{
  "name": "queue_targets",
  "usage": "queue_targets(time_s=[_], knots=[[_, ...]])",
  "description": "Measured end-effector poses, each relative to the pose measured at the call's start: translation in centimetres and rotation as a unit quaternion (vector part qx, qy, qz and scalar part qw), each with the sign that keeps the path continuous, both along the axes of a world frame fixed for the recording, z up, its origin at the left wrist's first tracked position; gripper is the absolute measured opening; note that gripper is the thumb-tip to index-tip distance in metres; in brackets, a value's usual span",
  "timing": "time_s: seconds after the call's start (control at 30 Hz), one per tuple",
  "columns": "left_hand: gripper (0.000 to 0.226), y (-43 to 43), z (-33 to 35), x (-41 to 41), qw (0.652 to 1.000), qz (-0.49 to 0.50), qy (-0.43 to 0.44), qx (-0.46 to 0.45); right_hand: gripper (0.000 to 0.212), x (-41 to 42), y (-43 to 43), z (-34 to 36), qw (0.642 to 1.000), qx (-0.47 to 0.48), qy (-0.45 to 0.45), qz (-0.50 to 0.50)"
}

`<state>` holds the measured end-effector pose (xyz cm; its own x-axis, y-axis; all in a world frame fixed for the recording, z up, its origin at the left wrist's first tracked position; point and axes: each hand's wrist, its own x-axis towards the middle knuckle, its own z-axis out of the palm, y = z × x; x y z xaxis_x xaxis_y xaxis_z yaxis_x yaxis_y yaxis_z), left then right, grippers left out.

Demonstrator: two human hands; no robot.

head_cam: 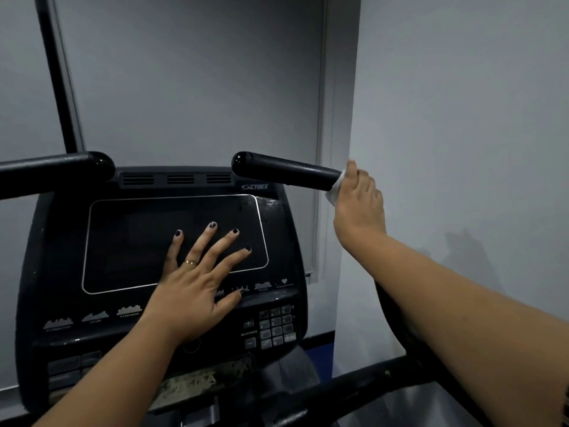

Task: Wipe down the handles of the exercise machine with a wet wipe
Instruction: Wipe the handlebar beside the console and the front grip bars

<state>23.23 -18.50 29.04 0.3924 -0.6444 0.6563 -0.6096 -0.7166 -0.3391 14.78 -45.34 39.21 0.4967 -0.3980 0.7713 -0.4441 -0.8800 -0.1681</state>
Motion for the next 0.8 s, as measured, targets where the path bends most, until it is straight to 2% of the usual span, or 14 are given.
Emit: queue_targets(time_s=[0.23,0.43,0.53,0.63,0.7,0.8], knots=[[0.066,-0.1,0.2,-0.1,1.0,-0.003,0.01,-0.004,0.065,1.4,1.4,2.3,0.99,-0.131,-0.003,0.061],[0.066,0.0,0.3,-0.2,1.0,-0.003,0.012,-0.008,0.044,3.5,7.1,5.8,0.966,-0.211,0.041,0.146],[0.066,-0.1,0.3,-0.3,1.0,-0.002,0.016,-0.001,0.034,4.6,9.7,6.6,0.961,-0.223,0.051,0.155],[0.065,0.0,0.2,-0.3,1.0,-0.007,0.016,-0.004,0.015,5.7,11.0,7.0,0.961,-0.227,0.031,0.154],[0.064,0.1,0.3,-0.3,1.0,-0.009,0.016,-0.005,0.012,5.5,11.6,7.7,0.967,-0.197,0.036,0.158],[0.065,0.2,0.3,-0.3,1.0,-0.002,0.01,-0.001,0.008,5.1,11.9,8.9,0.97,-0.126,0.096,0.183]])
